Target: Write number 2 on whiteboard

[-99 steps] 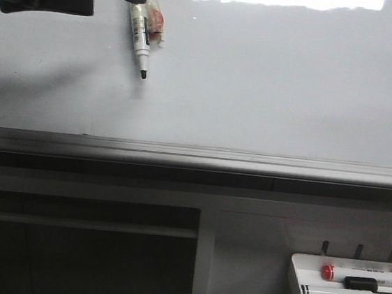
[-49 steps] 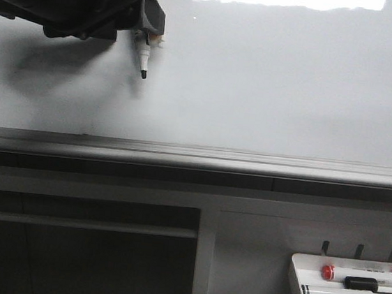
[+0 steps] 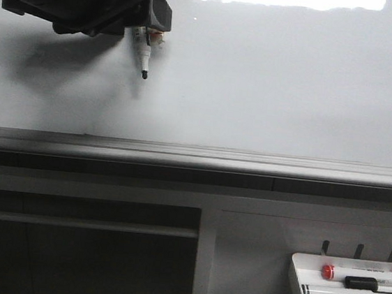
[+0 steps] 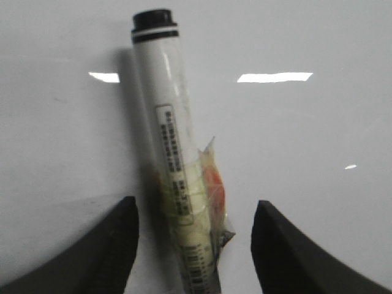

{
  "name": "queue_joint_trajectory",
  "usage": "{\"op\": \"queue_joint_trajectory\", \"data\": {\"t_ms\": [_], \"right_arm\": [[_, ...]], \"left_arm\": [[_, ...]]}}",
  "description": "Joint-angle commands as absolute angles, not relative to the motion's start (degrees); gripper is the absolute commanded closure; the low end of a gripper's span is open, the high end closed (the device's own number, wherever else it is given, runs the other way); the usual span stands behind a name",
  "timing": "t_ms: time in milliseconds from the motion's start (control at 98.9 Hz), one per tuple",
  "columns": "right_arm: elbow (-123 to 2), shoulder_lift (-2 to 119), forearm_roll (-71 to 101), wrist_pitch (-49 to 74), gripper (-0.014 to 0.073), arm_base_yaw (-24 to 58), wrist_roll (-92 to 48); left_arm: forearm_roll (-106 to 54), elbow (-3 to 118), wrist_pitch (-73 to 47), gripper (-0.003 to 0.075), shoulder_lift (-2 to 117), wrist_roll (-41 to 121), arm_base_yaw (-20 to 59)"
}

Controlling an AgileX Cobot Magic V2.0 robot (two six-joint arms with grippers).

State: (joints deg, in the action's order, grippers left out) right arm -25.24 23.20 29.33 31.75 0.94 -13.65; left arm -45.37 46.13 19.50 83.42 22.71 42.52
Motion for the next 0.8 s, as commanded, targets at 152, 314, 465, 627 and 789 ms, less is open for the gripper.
{"op": "queue_joint_trajectory", "data": {"t_ms": [152, 314, 465, 627, 789], "right_arm": [[-27.36, 23.96, 30.62, 28.41, 0.0179, 1.01, -14.23], [-27.36, 23.96, 30.62, 28.41, 0.0179, 1.01, -14.23], [-27.36, 23.96, 30.62, 28.50, 0.0179, 1.01, -14.23], [-27.36, 24.09, 31.89, 30.51, 0.0179, 1.01, -14.52], [-28.39, 26.44, 44.92, 37.10, 0.0179, 1.01, -28.33]], "left_arm": [[-43.40, 48.40, 22.31, 0.0509, 83.02, 22.60, 42.07], [-42.98, 48.40, 20.05, 0.0741, 83.02, 22.60, 42.07], [-39.88, 48.40, 17.55, 0.0741, 81.68, 22.70, 42.07], [-27.71, 48.48, 9.40, 0.0741, 76.51, 22.70, 43.64], [-13.17, 48.62, -4.09, 0.0741, 71.67, 22.70, 47.77]]}}
